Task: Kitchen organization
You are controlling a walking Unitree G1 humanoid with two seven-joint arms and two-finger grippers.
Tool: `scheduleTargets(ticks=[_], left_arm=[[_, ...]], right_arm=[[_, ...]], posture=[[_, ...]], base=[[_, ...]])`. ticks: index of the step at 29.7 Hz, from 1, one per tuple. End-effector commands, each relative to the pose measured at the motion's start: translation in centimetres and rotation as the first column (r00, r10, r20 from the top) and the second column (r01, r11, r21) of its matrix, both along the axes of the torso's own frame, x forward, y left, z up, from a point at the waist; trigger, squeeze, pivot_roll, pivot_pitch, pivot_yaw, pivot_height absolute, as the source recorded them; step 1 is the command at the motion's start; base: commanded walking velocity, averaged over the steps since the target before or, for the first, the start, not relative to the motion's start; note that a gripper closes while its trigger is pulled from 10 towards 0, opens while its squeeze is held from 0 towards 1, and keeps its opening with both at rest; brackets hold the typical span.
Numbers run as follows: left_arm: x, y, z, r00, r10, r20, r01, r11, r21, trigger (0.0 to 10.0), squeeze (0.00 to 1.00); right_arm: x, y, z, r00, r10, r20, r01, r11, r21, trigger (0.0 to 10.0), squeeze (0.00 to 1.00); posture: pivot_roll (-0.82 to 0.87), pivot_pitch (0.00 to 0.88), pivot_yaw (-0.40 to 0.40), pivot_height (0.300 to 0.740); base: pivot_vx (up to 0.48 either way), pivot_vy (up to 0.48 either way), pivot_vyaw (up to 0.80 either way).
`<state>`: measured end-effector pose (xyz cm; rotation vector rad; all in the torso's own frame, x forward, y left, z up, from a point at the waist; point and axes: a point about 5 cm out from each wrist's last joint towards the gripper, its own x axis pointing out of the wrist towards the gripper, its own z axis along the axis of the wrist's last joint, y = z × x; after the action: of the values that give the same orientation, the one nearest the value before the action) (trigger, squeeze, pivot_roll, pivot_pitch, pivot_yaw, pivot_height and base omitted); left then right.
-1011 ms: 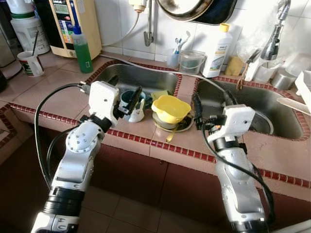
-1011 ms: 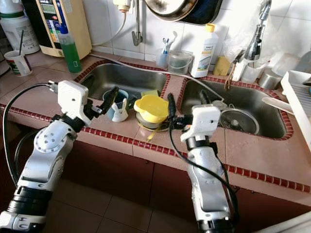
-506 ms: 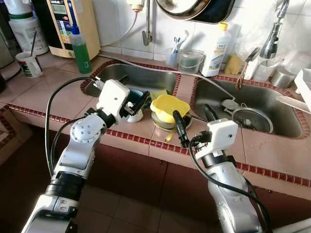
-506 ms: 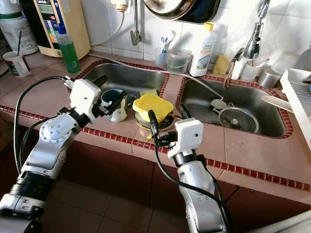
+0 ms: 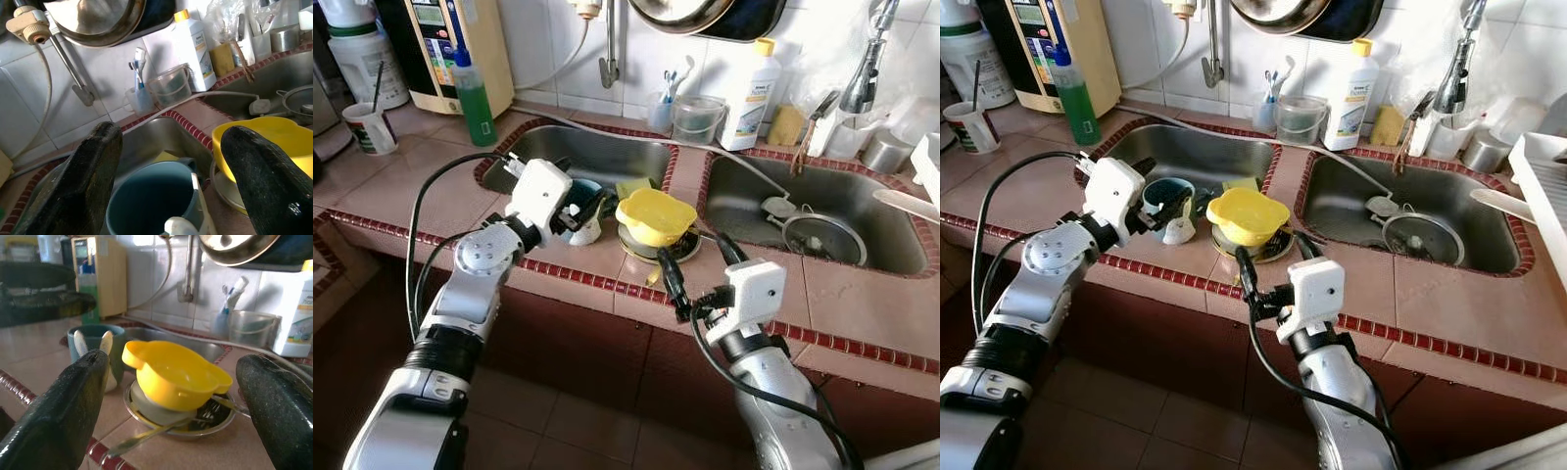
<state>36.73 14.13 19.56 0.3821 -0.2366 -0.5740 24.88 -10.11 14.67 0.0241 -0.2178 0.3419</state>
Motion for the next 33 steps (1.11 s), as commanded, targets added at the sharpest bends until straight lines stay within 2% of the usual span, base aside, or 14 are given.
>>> scheduleTargets(ticks=[1,8,16,25,27,33], left_arm=[[0.6,0.3,1.4,0.999,-0.009,0.034,0.008,0.999,0.039,10.0,0.00],[1.2,0.2,2.3,0.999,-0.046,0.029,0.043,0.995,0.088,10.0,0.00],[1.6,-0.1,2.8,0.990,-0.139,-0.009,0.139,0.979,0.148,10.0,0.00],[1.7,0.2,3.0,0.977,-0.204,-0.061,0.213,0.952,0.221,10.0,0.00],[1.7,0.5,3.2,0.970,-0.230,-0.080,0.243,0.936,0.255,10.0,0.00],[1.8,0.8,3.7,0.965,-0.243,-0.095,0.261,0.919,0.295,10.0,0.00]], right_arm=[[-0.5,0.3,0.5,0.999,0.035,0.013,-0.035,0.999,-0.013,10.0,0.00],[-1.1,0.6,0.5,0.998,0.057,-0.002,-0.057,0.998,-0.013,10.0,0.00],[-2.4,0.9,0.3,0.996,0.076,-0.034,-0.077,0.997,-0.021,10.0,0.00],[-3.3,0.8,0.2,0.995,0.081,-0.059,-0.083,0.996,-0.025,10.0,0.00],[-3.7,0.8,0.3,0.994,0.087,-0.070,-0.089,0.996,-0.026,10.0,0.00],[-4.0,0.9,0.1,0.993,0.089,-0.082,-0.091,0.995,-0.026,10.0,0.00]], posture=[[-0.21,0.060,-0.004,0.732],[-0.21,0.082,0.005,0.732],[-0.22,0.112,0.021,0.732],[-0.21,0.140,0.034,0.732],[-0.21,0.156,0.040,0.732],[-0.20,0.165,0.045,0.732]], base=[[0.000,0.000,0.00],[0.000,0.000,0.00],[0.000,0.000,0.00],[0.000,0.000,0.00],[0.000,0.000,0.00],[0.000,0.000,0.00]])
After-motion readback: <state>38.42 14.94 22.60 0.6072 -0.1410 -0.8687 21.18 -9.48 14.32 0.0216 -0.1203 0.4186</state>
